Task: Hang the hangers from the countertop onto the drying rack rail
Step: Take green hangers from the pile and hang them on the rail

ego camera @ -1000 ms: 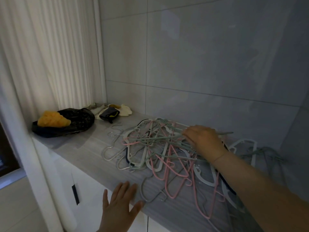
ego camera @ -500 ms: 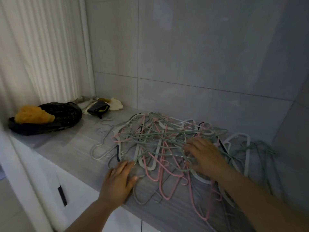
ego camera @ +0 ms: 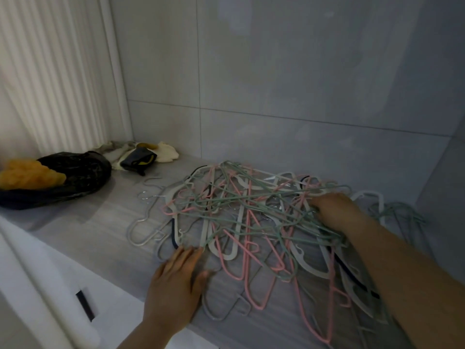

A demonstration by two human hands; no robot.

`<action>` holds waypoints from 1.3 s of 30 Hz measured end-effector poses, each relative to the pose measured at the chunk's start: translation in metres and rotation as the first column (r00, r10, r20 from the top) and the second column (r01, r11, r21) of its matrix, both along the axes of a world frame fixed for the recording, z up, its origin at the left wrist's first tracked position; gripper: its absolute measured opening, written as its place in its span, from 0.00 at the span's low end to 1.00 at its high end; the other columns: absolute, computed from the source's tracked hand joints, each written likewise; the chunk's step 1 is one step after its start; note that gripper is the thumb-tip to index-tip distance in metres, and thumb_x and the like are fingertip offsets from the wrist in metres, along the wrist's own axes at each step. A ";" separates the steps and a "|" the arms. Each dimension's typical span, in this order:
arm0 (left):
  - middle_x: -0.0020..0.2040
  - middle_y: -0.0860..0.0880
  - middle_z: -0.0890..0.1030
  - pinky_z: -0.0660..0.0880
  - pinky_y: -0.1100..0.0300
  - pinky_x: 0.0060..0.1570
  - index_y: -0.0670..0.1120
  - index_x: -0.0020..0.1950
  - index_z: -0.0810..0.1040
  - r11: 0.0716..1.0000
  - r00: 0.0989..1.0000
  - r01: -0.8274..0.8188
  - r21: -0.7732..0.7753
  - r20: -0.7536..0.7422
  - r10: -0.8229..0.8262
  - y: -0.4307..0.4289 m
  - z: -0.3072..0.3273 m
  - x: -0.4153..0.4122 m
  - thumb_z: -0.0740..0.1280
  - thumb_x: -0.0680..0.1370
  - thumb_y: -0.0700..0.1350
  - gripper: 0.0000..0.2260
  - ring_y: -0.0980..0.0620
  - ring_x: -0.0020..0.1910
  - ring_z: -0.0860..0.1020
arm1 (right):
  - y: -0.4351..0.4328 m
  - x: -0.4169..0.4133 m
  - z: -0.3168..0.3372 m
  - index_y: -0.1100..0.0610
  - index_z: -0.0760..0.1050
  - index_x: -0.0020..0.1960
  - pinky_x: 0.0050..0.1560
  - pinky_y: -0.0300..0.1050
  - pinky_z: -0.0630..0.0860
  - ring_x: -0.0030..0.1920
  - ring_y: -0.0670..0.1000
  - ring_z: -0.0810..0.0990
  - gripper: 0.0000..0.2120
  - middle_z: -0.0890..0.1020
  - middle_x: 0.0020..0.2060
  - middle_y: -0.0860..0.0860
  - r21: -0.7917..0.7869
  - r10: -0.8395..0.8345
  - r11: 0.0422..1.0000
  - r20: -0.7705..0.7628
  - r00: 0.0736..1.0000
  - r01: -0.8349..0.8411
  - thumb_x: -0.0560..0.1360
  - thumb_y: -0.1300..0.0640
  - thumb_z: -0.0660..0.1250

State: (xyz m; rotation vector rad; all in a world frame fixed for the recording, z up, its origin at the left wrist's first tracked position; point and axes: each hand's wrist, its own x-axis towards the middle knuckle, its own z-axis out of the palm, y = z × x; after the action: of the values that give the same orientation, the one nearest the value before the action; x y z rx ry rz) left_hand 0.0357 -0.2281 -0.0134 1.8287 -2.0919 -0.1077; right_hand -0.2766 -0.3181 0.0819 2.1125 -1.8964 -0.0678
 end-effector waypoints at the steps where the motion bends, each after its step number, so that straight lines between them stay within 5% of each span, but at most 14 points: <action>1: 0.48 0.52 0.85 0.80 0.56 0.40 0.50 0.52 0.82 1.000 1.000 -0.001 0.001 0.009 0.001 -0.001 0.000 0.000 0.38 0.79 0.60 0.33 0.51 0.49 0.84 | 0.000 0.001 0.004 0.53 0.74 0.62 0.57 0.42 0.70 0.61 0.56 0.75 0.15 0.77 0.62 0.55 0.026 -0.009 1.000 -0.009 1.000 0.009 0.77 0.56 0.59; 7: 0.48 0.56 0.85 0.80 0.60 0.40 0.54 0.51 0.82 0.999 0.999 -0.036 -0.002 -0.017 0.036 -0.002 0.002 -0.003 0.38 0.79 0.59 0.32 0.56 0.48 0.83 | 0.003 0.014 0.013 0.55 0.77 0.58 0.52 0.40 0.70 0.59 0.53 0.76 0.14 0.78 0.59 0.53 0.041 0.159 0.987 -0.011 0.987 -0.158 0.79 0.51 0.57; 11: 0.47 0.57 0.85 0.80 0.62 0.38 0.54 0.51 0.82 0.999 0.997 -0.041 -0.001 -0.058 0.041 0.001 0.008 -0.006 0.37 0.80 0.57 0.32 0.57 0.47 0.83 | 0.003 0.034 0.006 0.53 0.76 0.58 0.37 0.42 0.64 0.55 0.52 0.78 0.17 0.80 0.55 0.51 0.034 0.266 0.963 0.024 0.964 -0.267 0.80 0.47 0.53; 13: 0.48 0.56 0.85 0.79 0.61 0.39 0.54 0.52 0.82 0.999 0.997 -0.040 0.006 -0.070 0.041 0.003 0.008 -0.007 0.37 0.80 0.58 0.32 0.56 0.48 0.83 | -0.002 0.042 0.006 0.54 0.75 0.59 0.43 0.42 0.70 0.55 0.54 0.78 0.17 0.80 0.56 0.54 0.016 0.299 0.953 0.087 0.950 -0.302 0.80 0.47 0.54; 15: 0.53 0.57 0.83 0.78 0.59 0.47 0.54 0.55 0.80 0.999 0.997 -0.041 0.024 -0.062 0.043 0.005 0.010 -0.009 0.35 0.78 0.62 0.34 0.56 0.54 0.81 | -0.004 0.050 0.008 0.55 0.75 0.61 0.49 0.43 0.72 0.56 0.56 0.78 0.16 0.80 0.56 0.57 -0.029 0.299 0.954 0.150 0.942 -0.298 0.80 0.50 0.55; 17: 0.59 0.61 0.78 0.74 0.59 0.55 0.56 0.59 0.77 0.997 0.996 -0.003 0.074 -0.086 0.009 0.005 0.012 -0.008 0.32 0.74 0.66 0.37 0.59 0.60 0.76 | -0.008 0.057 0.010 0.57 0.76 0.58 0.45 0.44 0.70 0.53 0.57 0.78 0.14 0.81 0.54 0.60 -0.088 0.298 0.954 0.219 0.929 -0.286 0.80 0.52 0.56; 20: 0.50 0.61 0.83 0.75 0.68 0.49 0.58 0.52 0.81 0.988 0.995 -0.020 0.154 -0.093 0.035 0.011 0.019 -0.011 0.34 0.78 0.60 0.34 0.61 0.51 0.81 | -0.012 0.066 0.015 0.60 0.77 0.53 0.39 0.44 0.63 0.51 0.60 0.78 0.14 0.81 0.51 0.62 -0.119 0.233 0.971 0.290 0.928 -0.206 0.80 0.54 0.56; 23: 0.59 0.62 0.77 0.73 0.62 0.55 0.57 0.60 0.76 0.987 0.998 -0.038 0.154 -0.035 0.043 0.008 0.019 -0.008 0.31 0.73 0.66 0.38 0.60 0.62 0.74 | -0.016 0.069 0.024 0.57 0.74 0.43 0.38 0.43 0.60 0.50 0.60 0.78 0.11 0.80 0.50 0.64 -0.136 0.180 0.981 0.390 0.903 -0.137 0.80 0.56 0.56; 29: 0.47 0.62 0.82 0.78 0.50 0.45 0.57 0.47 0.82 0.998 0.999 0.037 0.041 -0.042 -0.036 -0.002 0.033 -0.007 0.51 0.71 0.57 0.19 0.63 0.48 0.81 | -0.016 0.067 0.034 0.60 0.73 0.39 0.37 0.43 0.61 0.45 0.60 0.78 0.12 0.80 0.43 0.65 -0.124 0.183 0.982 0.490 0.852 -0.140 0.79 0.56 0.59; 32: 0.37 0.59 0.84 0.78 0.62 0.40 0.56 0.37 0.82 0.993 0.998 0.036 -0.110 0.051 -0.030 -0.032 0.059 -0.015 0.55 0.68 0.51 0.15 0.61 0.35 0.83 | -0.014 0.067 0.036 0.62 0.76 0.42 0.36 0.43 0.61 0.42 0.60 0.77 0.13 0.78 0.40 0.64 -0.107 0.188 0.982 0.501 0.844 -0.155 0.79 0.56 0.59; 34: 0.53 0.50 0.83 0.73 0.57 0.56 0.48 0.53 0.82 0.980 0.993 0.091 -0.180 0.092 -0.075 -0.061 0.074 -0.024 0.54 0.72 0.49 0.19 0.54 0.52 0.82 | -0.015 0.066 0.037 0.62 0.75 0.41 0.37 0.43 0.62 0.41 0.59 0.77 0.13 0.77 0.38 0.63 -0.116 0.193 0.981 0.496 0.847 -0.156 0.79 0.56 0.59; 36: 0.73 0.48 0.65 0.57 0.56 0.71 0.47 0.71 0.64 0.992 0.991 0.044 -0.116 0.129 -0.029 -0.090 0.081 -0.032 0.50 0.80 0.48 0.21 0.51 0.72 0.64 | -0.017 0.061 0.036 0.59 0.68 0.34 0.37 0.44 0.63 0.39 0.57 0.76 0.15 0.74 0.33 0.60 -0.123 0.188 0.982 0.507 0.841 -0.145 0.79 0.55 0.60; 39: 0.77 0.49 0.54 0.50 0.56 0.73 0.48 0.75 0.54 0.995 0.985 -0.091 0.045 0.149 0.083 -0.125 0.075 -0.032 0.50 0.82 0.46 0.21 0.50 0.76 0.54 | -0.018 0.055 0.036 0.52 0.58 0.26 0.38 0.44 0.63 0.36 0.54 0.71 0.23 0.64 0.25 0.52 -0.111 0.158 0.987 0.512 0.844 -0.117 0.78 0.56 0.60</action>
State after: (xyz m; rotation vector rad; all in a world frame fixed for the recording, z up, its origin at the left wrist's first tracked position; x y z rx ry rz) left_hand 0.0036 -0.3535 0.0619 2.0109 -2.1203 -0.0043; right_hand -0.2220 -0.3366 0.1184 2.3745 -1.9603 0.6655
